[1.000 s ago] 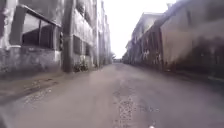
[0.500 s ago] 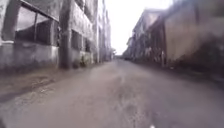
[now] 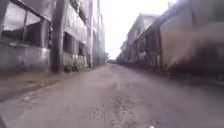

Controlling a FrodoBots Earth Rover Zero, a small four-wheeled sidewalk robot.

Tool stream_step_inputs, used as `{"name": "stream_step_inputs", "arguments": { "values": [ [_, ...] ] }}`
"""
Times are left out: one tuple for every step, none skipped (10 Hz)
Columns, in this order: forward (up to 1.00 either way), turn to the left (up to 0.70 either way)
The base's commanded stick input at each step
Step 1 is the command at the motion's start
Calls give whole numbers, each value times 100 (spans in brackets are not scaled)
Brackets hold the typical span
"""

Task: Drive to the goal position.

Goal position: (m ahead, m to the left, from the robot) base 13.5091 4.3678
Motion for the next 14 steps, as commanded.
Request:
{"name": "stream_step_inputs", "arguments": {
  "values": [
    [50,0],
    [50,0],
    [50,0],
    [50,0],
    [50,0],
    [50,0],
    [50,0],
    [50,0],
    [50,0],
    [50,0],
    [50,0],
    [50,0],
    [50,0],
    [50,0]
  ]
}}
